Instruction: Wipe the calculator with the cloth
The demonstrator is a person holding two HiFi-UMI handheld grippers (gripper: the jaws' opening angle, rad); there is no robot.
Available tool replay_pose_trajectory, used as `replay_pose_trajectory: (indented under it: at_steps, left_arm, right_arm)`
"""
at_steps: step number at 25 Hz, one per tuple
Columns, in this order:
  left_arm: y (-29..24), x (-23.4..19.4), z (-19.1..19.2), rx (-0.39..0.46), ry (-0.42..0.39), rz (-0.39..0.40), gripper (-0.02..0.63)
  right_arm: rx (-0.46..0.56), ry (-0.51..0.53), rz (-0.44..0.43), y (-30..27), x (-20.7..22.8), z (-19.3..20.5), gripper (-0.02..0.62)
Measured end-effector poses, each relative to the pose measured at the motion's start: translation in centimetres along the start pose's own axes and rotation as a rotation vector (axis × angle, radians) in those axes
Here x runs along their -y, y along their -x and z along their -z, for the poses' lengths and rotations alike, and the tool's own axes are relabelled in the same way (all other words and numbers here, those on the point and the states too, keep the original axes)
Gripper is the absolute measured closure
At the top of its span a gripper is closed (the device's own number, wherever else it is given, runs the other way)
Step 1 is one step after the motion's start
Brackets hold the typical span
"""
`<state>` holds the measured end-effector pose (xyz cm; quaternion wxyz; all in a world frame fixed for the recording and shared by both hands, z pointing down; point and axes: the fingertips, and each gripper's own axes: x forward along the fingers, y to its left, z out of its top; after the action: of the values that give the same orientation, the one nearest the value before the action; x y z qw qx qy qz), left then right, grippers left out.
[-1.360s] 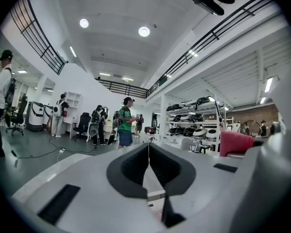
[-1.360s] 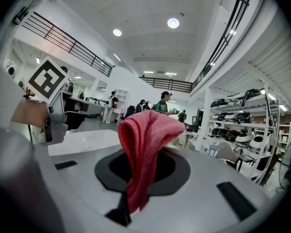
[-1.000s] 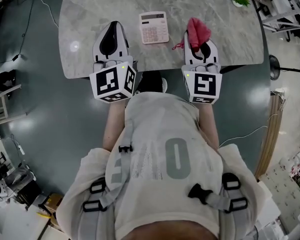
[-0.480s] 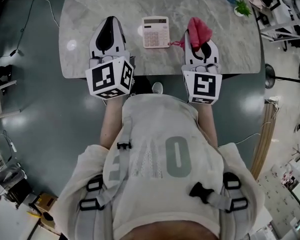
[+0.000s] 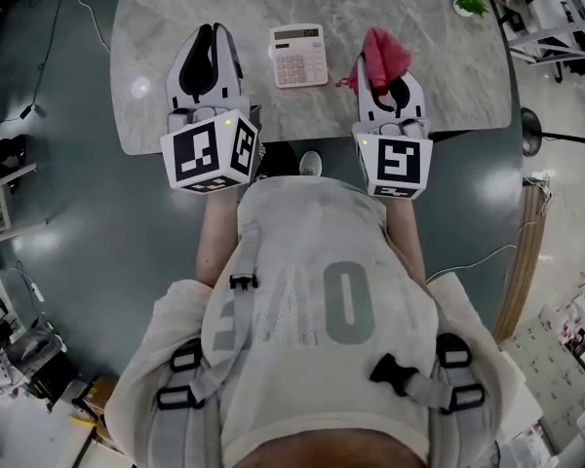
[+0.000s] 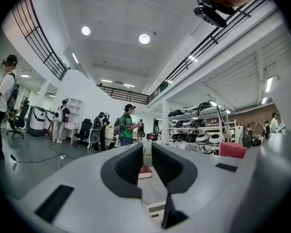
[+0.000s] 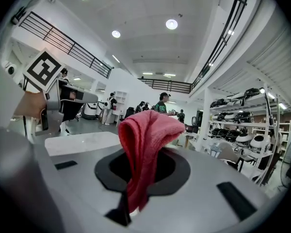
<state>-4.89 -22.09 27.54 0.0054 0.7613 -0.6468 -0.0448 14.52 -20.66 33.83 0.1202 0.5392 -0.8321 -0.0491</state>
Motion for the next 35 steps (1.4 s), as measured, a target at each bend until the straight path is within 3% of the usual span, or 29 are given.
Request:
replay_pose_trajectory:
  at_steps: [6, 9, 13, 19, 29, 35]
  left_arm:
    - [-0.7, 1.4, 1.3, -0.064, 0.092, 0.089, 0.396]
    - [-0.7, 1.5, 2.0, -0.093, 0.129, 0.092, 0.390]
    - [-0.6, 1.4, 3.2, -0.128, 0.059, 0.079, 0.385]
    - [-0.9, 1.3, 5.1, -0.186, 0.072, 0.099, 0.289]
    - [-1.1, 0.7, 15.7, -0.455, 0.170, 0.084, 0.265]
    - [-0.6, 0.6, 23.0, -0.645, 0.136, 0.076, 0.265]
  right_arm:
    - [-0.013, -0.009, 0.004, 0.6, -0.1, 0.5, 0.538]
    - [-0.018, -0.009, 0.001, 0.7, -0.2, 0.6, 0.538]
    - [-0.029, -0.005, -0.014, 0.5, -0.7, 1.0, 0.538]
    - [-0.042, -0.002, -0.040, 0.0, -1.7, 1.4, 0.538]
    - [-0.074, -0.008, -0.046, -0.9, -2.1, 2.3, 0.537]
    - [-0.098, -0.013, -0.050, -1.3, -2.2, 2.9, 0.537]
